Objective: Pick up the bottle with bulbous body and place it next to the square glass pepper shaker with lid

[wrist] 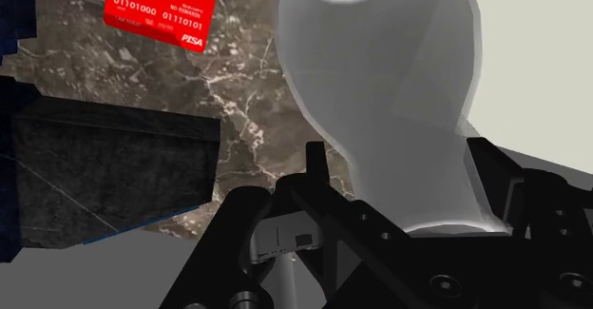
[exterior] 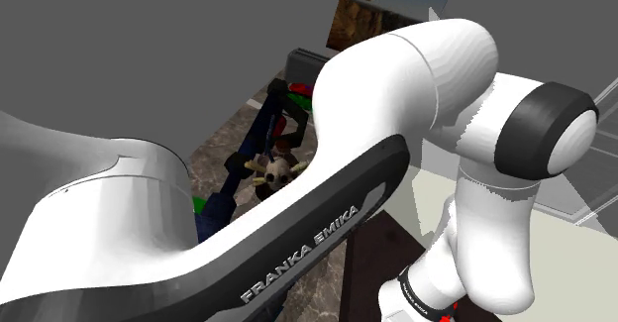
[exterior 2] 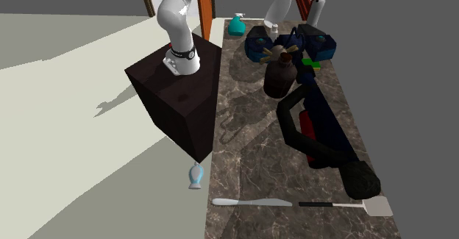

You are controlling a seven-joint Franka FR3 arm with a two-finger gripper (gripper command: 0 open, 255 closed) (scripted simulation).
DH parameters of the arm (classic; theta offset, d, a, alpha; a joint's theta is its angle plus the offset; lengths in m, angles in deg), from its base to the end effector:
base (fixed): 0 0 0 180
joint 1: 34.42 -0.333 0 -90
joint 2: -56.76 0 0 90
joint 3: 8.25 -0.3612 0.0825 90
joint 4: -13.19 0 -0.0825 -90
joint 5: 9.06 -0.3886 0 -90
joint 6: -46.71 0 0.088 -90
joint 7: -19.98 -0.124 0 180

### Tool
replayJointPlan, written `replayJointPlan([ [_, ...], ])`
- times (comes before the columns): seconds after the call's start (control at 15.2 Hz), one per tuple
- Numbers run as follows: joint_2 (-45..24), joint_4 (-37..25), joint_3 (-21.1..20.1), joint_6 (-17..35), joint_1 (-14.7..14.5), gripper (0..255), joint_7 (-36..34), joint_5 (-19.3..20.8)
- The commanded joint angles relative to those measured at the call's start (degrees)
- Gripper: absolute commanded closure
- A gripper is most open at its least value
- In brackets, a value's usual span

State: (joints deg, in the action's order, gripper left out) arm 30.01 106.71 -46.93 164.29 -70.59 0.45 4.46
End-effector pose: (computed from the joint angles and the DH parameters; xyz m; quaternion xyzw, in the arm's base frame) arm 0.2574 0.6421 0.4228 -0.8747 -0.4824 0.0055 0.0467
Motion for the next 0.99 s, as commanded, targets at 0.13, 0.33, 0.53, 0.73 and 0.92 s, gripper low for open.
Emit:
replayJointPlan([
  [0.13,-1.55,1.63,0.69,2.43,-0.33,255,-0.36,0.92],
  [0.33,-2.45,2.64,1.38,4.29,-0.75,255,-0.60,1.46],
  [0.53,-3.32,3.53,2.46,6.14,-1.51,255,-0.71,1.79],
  [0.73,-3.86,4.09,3.56,7.43,-2.33,255,-0.65,1.79],
  [0.92,-3.66,4.11,4.21,7.51,-2.86,255,-0.38,1.33],
])
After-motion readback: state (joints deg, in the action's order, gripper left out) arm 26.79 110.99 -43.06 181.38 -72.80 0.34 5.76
